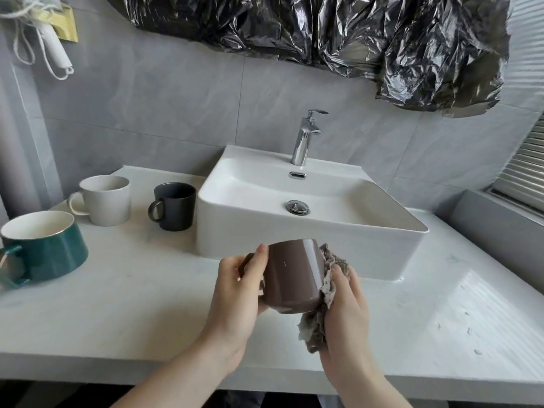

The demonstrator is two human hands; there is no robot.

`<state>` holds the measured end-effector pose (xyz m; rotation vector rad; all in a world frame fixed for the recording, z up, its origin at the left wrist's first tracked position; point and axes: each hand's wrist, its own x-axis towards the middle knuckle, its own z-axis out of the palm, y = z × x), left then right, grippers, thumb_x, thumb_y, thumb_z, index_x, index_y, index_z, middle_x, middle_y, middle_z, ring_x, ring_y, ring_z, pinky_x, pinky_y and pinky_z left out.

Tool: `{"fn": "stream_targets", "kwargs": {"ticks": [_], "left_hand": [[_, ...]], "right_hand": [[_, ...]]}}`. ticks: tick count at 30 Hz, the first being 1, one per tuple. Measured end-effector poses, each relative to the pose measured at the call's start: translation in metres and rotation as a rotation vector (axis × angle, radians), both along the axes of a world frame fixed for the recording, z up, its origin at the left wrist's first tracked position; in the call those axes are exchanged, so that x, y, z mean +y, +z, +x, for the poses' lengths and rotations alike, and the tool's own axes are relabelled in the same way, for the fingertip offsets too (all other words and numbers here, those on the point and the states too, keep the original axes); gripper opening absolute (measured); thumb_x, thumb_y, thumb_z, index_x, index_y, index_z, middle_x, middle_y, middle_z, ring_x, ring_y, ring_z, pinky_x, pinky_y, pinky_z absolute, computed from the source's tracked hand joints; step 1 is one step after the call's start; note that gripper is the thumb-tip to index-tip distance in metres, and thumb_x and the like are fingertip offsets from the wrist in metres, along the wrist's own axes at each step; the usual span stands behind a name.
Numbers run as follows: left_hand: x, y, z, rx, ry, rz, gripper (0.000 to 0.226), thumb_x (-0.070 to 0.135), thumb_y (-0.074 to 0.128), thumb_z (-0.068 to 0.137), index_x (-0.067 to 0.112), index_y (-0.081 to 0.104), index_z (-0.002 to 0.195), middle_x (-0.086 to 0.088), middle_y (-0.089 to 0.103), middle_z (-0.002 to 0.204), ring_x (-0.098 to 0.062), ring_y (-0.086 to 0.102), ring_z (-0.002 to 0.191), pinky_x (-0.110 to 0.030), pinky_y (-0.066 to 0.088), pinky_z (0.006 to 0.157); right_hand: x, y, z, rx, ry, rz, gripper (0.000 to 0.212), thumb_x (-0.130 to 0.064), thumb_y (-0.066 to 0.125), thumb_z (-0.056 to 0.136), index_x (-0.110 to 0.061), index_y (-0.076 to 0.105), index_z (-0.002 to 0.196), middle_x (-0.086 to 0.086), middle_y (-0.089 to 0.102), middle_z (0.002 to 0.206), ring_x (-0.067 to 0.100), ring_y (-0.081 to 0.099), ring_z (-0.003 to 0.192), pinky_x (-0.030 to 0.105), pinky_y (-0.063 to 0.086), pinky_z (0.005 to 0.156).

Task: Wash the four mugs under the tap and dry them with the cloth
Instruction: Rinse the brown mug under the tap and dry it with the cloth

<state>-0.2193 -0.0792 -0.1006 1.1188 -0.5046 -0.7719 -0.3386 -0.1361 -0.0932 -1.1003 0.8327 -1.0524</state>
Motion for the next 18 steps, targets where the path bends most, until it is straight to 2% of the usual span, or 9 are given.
{"fn": "stream_targets", "kwargs": {"ticks": [3, 6, 8, 10, 11, 13, 15, 16, 18], "left_hand": [[-0.003, -0.011, -0.003, -0.013, 0.061, 0.063, 0.083, 0.074, 0.088, 0.06, 0.018, 0.06, 0.114, 0.005, 0.073, 0.117, -0.013, 0.075, 0.106, -0.049, 0.062, 0.093], [-0.01, -0.014, 0.0, -0.02, 0.06, 0.078, 0.09, 0.068, 0.095, 0.051, 0.016, 0.064, 0.118, -0.006, 0.074, 0.115, -0.021, 0.078, 0.096, -0.046, 0.065, 0.08], [-0.011, -0.01, 0.003, -0.014, 0.0, 0.044, 0.076, 0.055, 0.093, 0.065, -0.002, 0.063, 0.106, -0.014, 0.074, 0.09, -0.022, 0.074, 0.069, -0.032, 0.059, 0.058], [-0.01, -0.007, 0.004, -0.03, -0.026, 0.021, 0.054, 0.045, 0.088, 0.077, 0.0, 0.06, 0.087, -0.011, 0.061, 0.067, -0.019, 0.06, 0.052, -0.025, 0.048, 0.047], [-0.01, -0.007, 0.005, -0.021, -0.035, 0.016, 0.052, 0.045, 0.086, 0.077, 0.001, 0.06, 0.085, -0.011, 0.06, 0.065, -0.021, 0.059, 0.052, -0.025, 0.048, 0.048], [-0.009, -0.008, 0.007, -0.004, -0.059, 0.002, 0.068, 0.053, 0.086, 0.067, -0.003, 0.064, 0.098, -0.014, 0.072, 0.079, -0.026, 0.071, 0.067, -0.033, 0.058, 0.059], [-0.008, -0.006, 0.007, 0.006, -0.057, 0.013, 0.079, 0.058, 0.085, 0.059, 0.004, 0.069, 0.116, -0.013, 0.08, 0.102, -0.029, 0.079, 0.09, -0.051, 0.066, 0.078], [-0.008, -0.005, 0.008, 0.002, -0.046, 0.012, 0.08, 0.058, 0.085, 0.057, 0.008, 0.069, 0.118, -0.012, 0.08, 0.106, -0.029, 0.079, 0.096, -0.056, 0.065, 0.083], [-0.009, 0.0, 0.011, -0.024, -0.028, 0.024, 0.08, 0.06, 0.085, 0.053, 0.01, 0.069, 0.113, -0.009, 0.08, 0.102, -0.026, 0.079, 0.091, -0.053, 0.066, 0.082]], "right_hand": [[0.003, -0.008, 0.009, 0.032, -0.048, -0.071, 0.019, -0.032, 0.043, 0.111, -0.03, 0.062, 0.112, 0.022, 0.061, 0.069, 0.028, 0.052, 0.038, 0.021, 0.034, 0.038], [0.01, -0.006, 0.014, 0.05, -0.087, -0.276, 0.028, -0.023, 0.046, 0.11, -0.042, 0.064, 0.119, 0.014, 0.071, 0.083, 0.028, 0.062, 0.054, 0.036, 0.05, 0.041], [0.016, -0.008, 0.013, 0.126, -0.088, -0.56, 0.038, -0.018, 0.049, 0.108, -0.047, 0.061, 0.13, 0.001, 0.076, 0.098, 0.019, 0.072, 0.08, 0.053, 0.062, 0.067], [0.02, -0.01, 0.01, 0.246, -0.068, -0.866, 0.047, -0.015, 0.05, 0.103, -0.04, 0.056, 0.142, -0.012, 0.068, 0.134, 0.014, 0.067, 0.122, 0.048, 0.055, 0.101], [0.018, -0.009, 0.008, 0.275, -0.06, -0.93, 0.048, -0.015, 0.049, 0.101, -0.039, 0.055, 0.143, -0.016, 0.064, 0.141, 0.017, 0.066, 0.124, 0.044, 0.055, 0.102], [0.009, -0.002, 0.006, 0.21, -0.032, -0.831, 0.043, -0.016, 0.047, 0.104, -0.043, 0.059, 0.136, -0.013, 0.075, 0.112, 0.025, 0.074, 0.081, 0.042, 0.062, 0.066], [-0.001, 0.004, 0.006, 0.107, -0.02, -0.529, 0.031, -0.018, 0.044, 0.11, -0.039, 0.064, 0.122, 0.011, 0.068, 0.076, 0.031, 0.058, 0.046, 0.036, 0.048, 0.035], [-0.002, 0.006, 0.006, 0.071, 0.008, -0.398, 0.03, -0.018, 0.041, 0.112, -0.035, 0.065, 0.119, 0.019, 0.061, 0.069, 0.03, 0.052, 0.038, 0.03, 0.042, 0.03], [0.009, 0.006, 0.009, 0.017, 0.016, -0.391, 0.032, -0.014, 0.04, 0.112, -0.032, 0.063, 0.123, 0.018, 0.059, 0.065, 0.028, 0.052, 0.039, 0.03, 0.045, 0.033]]}}
